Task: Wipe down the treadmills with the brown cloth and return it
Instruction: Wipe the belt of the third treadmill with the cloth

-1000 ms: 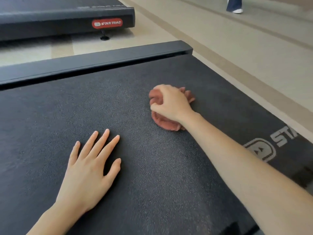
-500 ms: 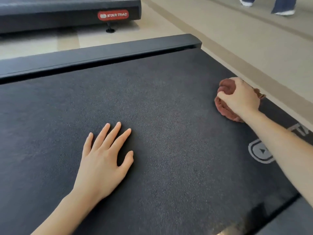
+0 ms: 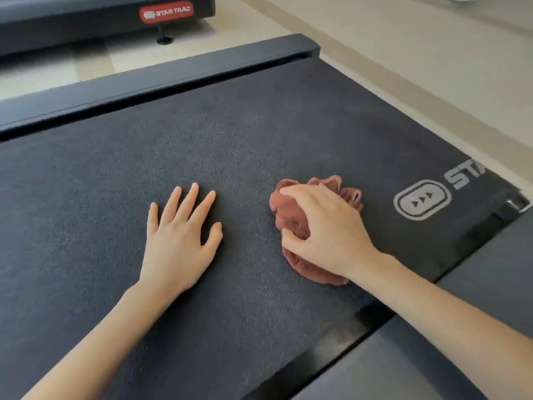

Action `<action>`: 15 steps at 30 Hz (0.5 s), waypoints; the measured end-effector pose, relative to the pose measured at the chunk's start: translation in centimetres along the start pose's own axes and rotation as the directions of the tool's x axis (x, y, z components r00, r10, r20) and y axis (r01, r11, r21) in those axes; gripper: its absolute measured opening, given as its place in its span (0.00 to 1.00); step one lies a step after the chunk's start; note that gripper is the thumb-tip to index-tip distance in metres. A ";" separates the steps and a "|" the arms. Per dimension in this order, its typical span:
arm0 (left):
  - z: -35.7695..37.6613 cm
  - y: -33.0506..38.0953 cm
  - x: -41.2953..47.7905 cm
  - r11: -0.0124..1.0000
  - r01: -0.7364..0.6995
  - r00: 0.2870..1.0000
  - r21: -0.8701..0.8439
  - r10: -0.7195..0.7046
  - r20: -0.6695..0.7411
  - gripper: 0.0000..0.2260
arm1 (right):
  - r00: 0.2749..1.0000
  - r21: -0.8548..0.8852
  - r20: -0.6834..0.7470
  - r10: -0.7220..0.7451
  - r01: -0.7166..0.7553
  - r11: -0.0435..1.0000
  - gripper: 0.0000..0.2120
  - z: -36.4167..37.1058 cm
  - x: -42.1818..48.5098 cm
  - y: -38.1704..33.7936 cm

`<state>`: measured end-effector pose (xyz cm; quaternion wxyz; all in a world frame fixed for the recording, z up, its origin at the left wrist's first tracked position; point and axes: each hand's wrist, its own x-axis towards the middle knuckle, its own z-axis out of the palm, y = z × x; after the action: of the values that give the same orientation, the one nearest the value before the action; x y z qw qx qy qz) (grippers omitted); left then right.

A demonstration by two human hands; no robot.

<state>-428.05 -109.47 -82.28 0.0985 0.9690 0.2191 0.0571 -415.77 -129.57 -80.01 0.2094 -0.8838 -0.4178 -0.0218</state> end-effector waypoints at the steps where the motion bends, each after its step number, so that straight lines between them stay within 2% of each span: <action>1: 0.0 -0.1 0.1 1.000 -0.003 1.000 0.003 0.003 0.003 0.24 | 0.999 0.019 0.021 -0.029 0.028 0.999 0.24 -0.1 -1.3 -1.3; 5: 0.2 -0.4 0.1 0.999 -0.036 0.999 -0.014 0.037 0.017 0.25 | 0.992 0.077 0.073 -0.098 0.092 0.993 0.25 -0.2 -6.2 -5.8; 9: 0.1 -0.7 0.1 0.995 -0.102 0.994 -0.013 0.103 0.022 0.24 | 0.990 0.151 0.104 -0.094 0.078 0.985 0.25 -0.6 -9.9 -8.3; 11: -0.2 -0.5 -0.1 0.994 -0.104 0.994 -0.025 0.105 0.034 0.23 | 0.995 0.161 0.093 -0.033 0.018 0.987 0.25 -1.6 -10.7 -8.5; 15: -0.4 2.4 -2.1 0.977 -0.212 0.972 -0.019 0.213 0.097 0.24 | 0.973 0.066 0.068 0.222 -0.227 0.972 0.23 -4.5 -12.2 -6.7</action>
<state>-429.03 -112.41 -81.50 0.1067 0.9881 0.1090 0.0206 -428.07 -136.44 -76.15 0.2303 -0.9173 -0.3219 0.0439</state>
